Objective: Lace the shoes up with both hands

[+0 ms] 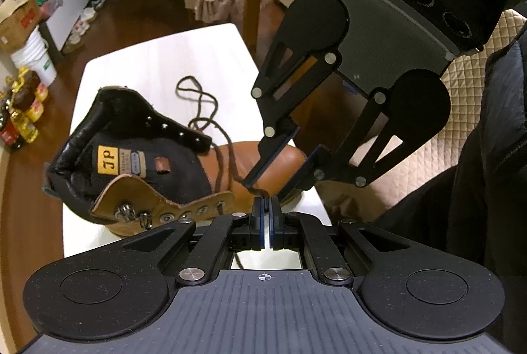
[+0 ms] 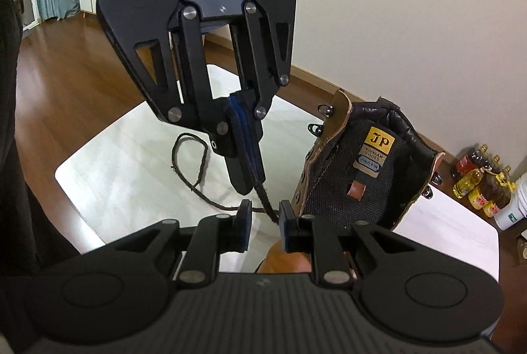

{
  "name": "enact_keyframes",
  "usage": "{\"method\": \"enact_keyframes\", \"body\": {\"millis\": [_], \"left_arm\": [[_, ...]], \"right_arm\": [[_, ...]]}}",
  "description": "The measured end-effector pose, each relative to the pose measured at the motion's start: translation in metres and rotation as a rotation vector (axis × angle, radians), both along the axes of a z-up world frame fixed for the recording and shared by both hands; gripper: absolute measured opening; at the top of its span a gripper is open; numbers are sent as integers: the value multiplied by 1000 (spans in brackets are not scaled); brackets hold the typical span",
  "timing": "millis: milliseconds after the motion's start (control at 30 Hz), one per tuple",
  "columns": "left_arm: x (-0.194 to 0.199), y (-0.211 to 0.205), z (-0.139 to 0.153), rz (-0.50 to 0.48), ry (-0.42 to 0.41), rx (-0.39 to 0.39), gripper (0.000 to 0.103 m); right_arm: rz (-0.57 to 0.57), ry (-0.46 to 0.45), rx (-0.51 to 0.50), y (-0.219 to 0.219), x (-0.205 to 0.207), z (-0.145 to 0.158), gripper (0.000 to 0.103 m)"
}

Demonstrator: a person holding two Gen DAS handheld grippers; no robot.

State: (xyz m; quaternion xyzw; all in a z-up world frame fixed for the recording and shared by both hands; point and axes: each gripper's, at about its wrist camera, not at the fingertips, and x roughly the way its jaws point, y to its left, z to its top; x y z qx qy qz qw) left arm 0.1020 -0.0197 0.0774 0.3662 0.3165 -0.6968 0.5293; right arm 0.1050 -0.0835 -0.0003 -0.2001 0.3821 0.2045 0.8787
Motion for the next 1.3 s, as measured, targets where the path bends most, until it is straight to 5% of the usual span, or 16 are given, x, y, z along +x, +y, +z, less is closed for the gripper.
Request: {"method": "enact_keyframes", "body": {"millis": [100,200,300,400,500,600,633,900,1300], "left_arm": [[1,0,0,3,0,-4,2],[3,0,0,17,6,-9,2],[5,0,-1,32,7,-13,2],[7,0,-1,78,-7,-19,3],[15,2,3,167,-15,-37,6],[21,2,8,257,-11,-50,7],[23,1,10,289,-9,-55,7],[20,-9,17,346,-1,-64,7],[9,-25,10,321,-37,-37,14]], "right_arm": [[5,-5,-3,1,-1,0,19],[3,-8,3,1,-4,2,4],[-78,30,94,-6,-6,5,4],[-354,139,401,-41,2,1,4],[-739,264,872,-96,-6,-22,4],[-1013,346,1230,-127,-27,-57,4],[-1056,352,1275,-129,-30,-63,4],[-1162,406,1567,-139,-14,-97,4],[-1224,434,1678,-152,-1,-146,4]]}}
